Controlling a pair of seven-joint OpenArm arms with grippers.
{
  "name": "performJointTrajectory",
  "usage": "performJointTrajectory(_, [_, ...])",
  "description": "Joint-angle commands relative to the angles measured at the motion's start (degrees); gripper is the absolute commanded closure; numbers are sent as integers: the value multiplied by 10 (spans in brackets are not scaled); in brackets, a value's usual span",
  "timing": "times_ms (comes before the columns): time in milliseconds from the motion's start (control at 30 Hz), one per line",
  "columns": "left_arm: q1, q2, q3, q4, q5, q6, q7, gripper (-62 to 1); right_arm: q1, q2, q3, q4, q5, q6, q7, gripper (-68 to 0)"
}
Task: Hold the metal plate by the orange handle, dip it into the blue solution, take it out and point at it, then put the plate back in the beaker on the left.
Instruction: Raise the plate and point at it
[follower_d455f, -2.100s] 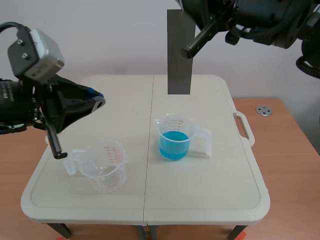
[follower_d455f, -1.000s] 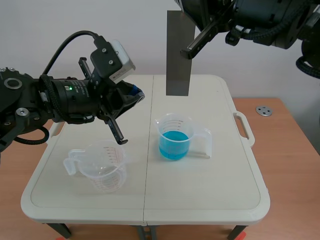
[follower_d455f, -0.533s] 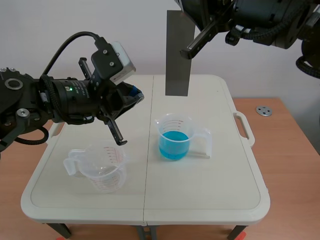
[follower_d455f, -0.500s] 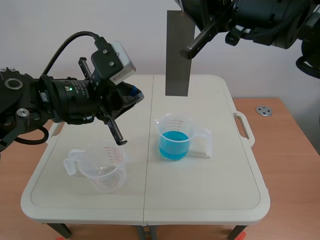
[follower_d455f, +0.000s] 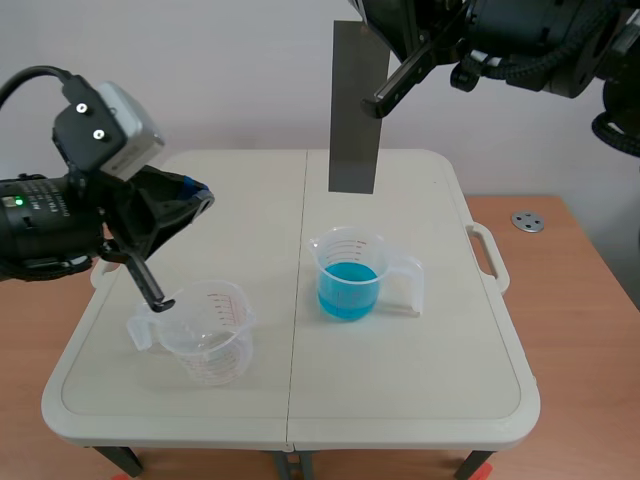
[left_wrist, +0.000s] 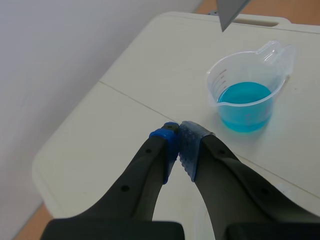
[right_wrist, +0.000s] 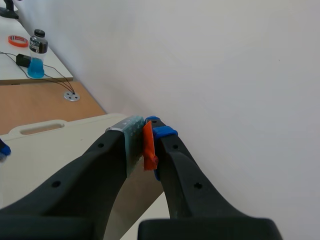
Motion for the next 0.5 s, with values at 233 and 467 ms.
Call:
performJointTrajectory(233, [151,-38,-142,73,-82,34,-41,-15,7,2,2,15,9,3,8,-13])
performJointTrajectory(467, [286,-41,-238,114,-110,59,-80,-15,7,1,-3,15,15,3,9,-13])
